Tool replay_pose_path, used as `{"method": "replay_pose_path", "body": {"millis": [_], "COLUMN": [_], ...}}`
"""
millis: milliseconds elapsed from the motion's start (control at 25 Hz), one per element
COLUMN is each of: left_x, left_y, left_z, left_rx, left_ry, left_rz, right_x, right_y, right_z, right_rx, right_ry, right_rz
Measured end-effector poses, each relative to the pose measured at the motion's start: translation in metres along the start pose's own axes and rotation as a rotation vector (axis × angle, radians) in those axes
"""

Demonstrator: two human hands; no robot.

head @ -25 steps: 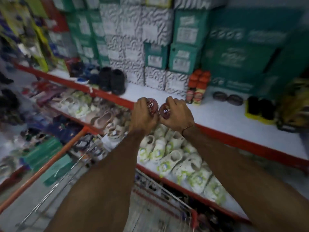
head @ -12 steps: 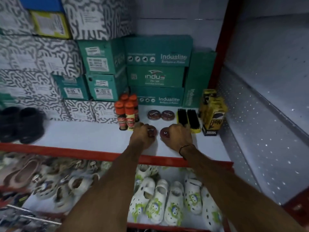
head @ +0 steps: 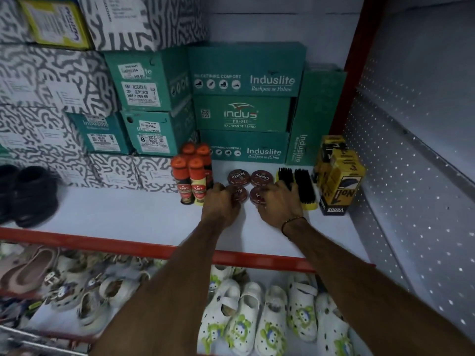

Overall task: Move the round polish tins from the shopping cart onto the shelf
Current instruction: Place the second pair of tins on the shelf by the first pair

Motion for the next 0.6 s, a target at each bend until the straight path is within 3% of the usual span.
{"method": "replay_pose_path", "body": {"millis": [600], "left_x": [-0.0011], "left_y": [0.0049], "left_z": [0.0069], "left_rx": [0.006], "left_ry": [0.071], "left_rz": [-0.031], "right_x": [-0.0008], "right_y": [0.0029], "right_z": [0.0069], "right_rx": [0.039], "right_ry": [-0.009], "right_rz": [-0.009]}}
Point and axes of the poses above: each hand's wrist, its own y-axis towards the middle knuckle, its own z-axis out of the palm, x = y × z, the point moved 5 cm from there along y, towards the middle knuckle, and after that the axes turned 7 degrees about -z, right-handed, at the moved point
